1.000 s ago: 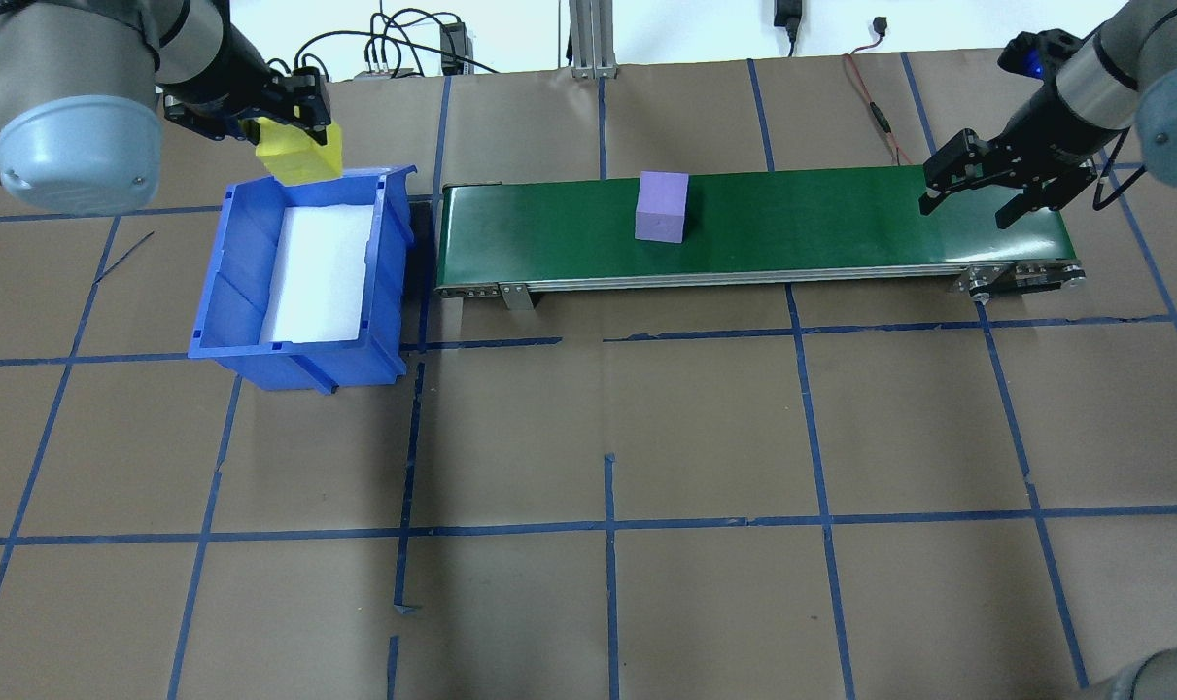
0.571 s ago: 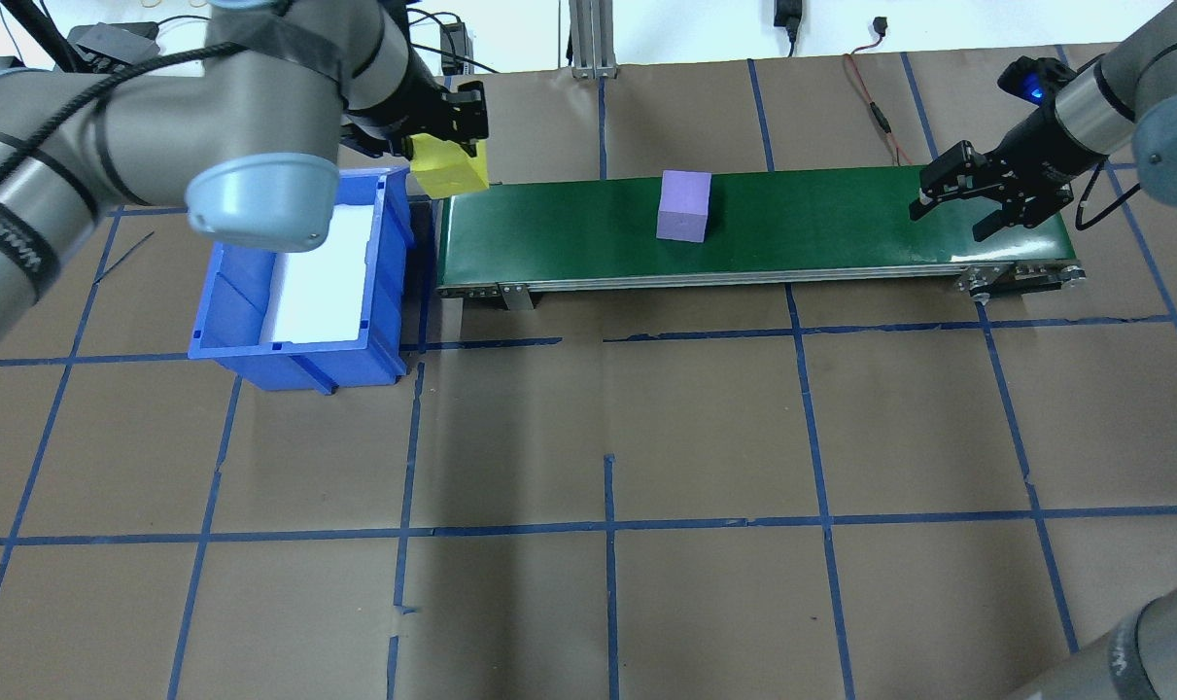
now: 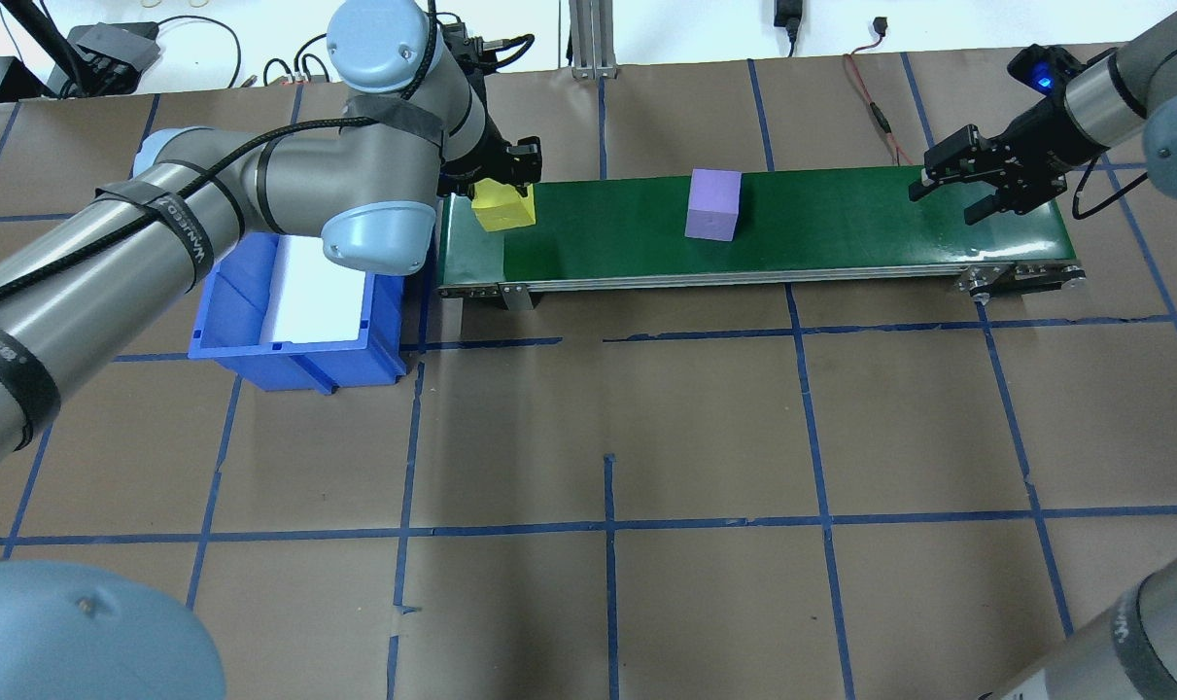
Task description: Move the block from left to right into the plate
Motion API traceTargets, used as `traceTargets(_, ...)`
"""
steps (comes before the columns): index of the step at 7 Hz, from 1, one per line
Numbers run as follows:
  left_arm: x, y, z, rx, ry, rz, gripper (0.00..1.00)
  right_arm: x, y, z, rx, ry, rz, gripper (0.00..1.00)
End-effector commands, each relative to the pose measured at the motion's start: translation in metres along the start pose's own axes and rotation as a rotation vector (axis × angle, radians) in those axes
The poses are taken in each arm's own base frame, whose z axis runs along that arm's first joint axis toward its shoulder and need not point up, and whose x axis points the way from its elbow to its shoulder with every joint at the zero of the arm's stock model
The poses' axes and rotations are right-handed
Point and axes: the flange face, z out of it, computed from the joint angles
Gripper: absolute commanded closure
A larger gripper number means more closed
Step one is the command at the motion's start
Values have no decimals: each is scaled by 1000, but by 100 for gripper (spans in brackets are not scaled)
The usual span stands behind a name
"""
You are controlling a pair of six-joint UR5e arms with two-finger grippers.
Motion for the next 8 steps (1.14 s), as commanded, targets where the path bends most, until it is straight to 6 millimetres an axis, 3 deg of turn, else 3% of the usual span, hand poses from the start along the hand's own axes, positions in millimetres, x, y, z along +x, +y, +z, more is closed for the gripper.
traceTargets(1,-1,1,-5,3,-11,4,0,-2,-3,-2,42,8,-68,8)
traceTargets(2,-14,-1,-31,5,-105,0,0,1,4,8,43,9,-89,8)
traceTargets(3,-21,5,-79,-24,-180,2,0,-3,8,13,39,9,-135,8)
traceTargets(4,-42,6,-113,-41,-194,-28,0,-11,15,8,40,25,-169,8)
traceTargets(5,-82,9,-142,-105,-219,-79,0,-11,14,8,39,24,-169,8)
traceTargets(6,-111,24,-173,-191,-235,-100,0,-13,5,-1,53,23,-164,8)
traceTargets(7,-121,40,-191,-259,-248,-118,0,-15,-4,-11,66,13,-151,8)
traceTargets(8,-125,60,-196,-373,-268,-118,0,-18,-6,-6,76,-47,-141,8)
